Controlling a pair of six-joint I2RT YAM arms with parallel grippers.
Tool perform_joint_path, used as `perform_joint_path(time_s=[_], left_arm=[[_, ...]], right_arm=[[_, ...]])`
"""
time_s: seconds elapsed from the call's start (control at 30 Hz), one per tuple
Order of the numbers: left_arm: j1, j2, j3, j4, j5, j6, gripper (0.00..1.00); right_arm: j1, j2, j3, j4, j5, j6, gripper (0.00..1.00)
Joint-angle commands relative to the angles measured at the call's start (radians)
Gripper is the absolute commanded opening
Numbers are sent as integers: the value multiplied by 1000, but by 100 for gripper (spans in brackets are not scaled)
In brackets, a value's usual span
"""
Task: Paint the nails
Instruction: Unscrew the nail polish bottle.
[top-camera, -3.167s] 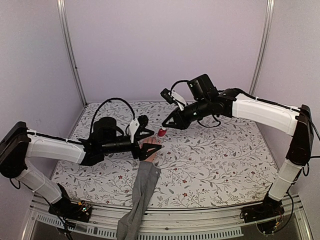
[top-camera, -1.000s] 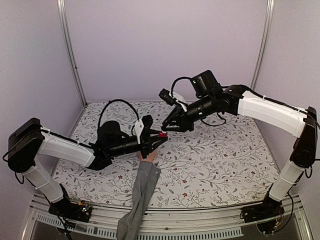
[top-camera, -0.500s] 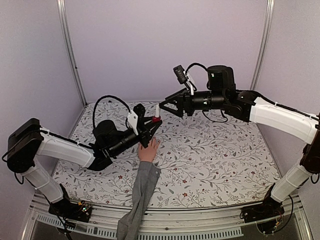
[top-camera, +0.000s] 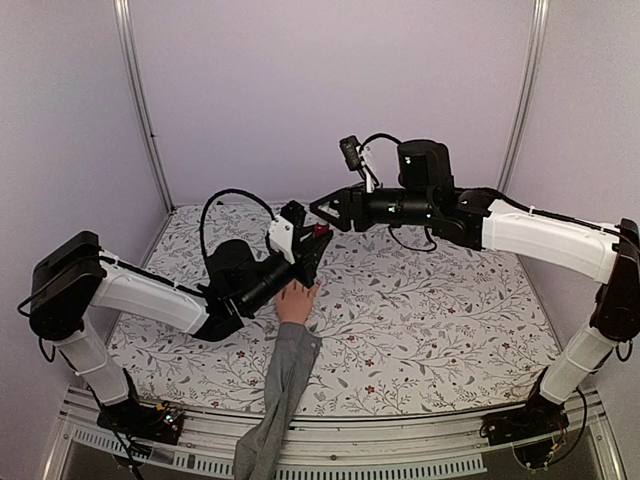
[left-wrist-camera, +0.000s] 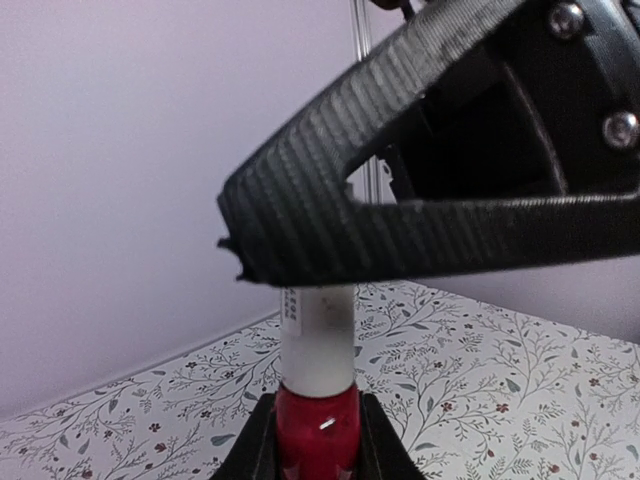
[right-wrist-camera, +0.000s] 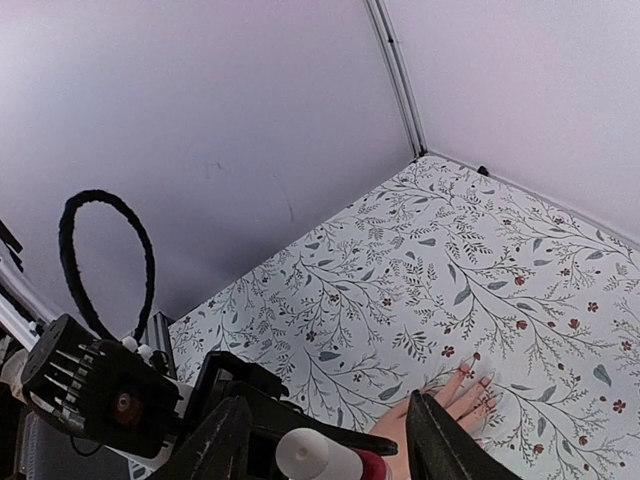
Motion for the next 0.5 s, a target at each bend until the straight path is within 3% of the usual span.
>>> perform_joint_path(time_s=[0.0, 0.37, 0.47], left_arm=[[-16, 8, 30, 44, -52, -15, 0], [-16, 14, 53, 23, -85, -38, 0], [-15, 9, 57, 19, -65, -36, 0]], right_arm=[[17, 9, 10, 19, 98, 8, 52], [17, 42, -2, 58, 31, 33, 30], [17, 40, -1, 60, 28, 33, 19]])
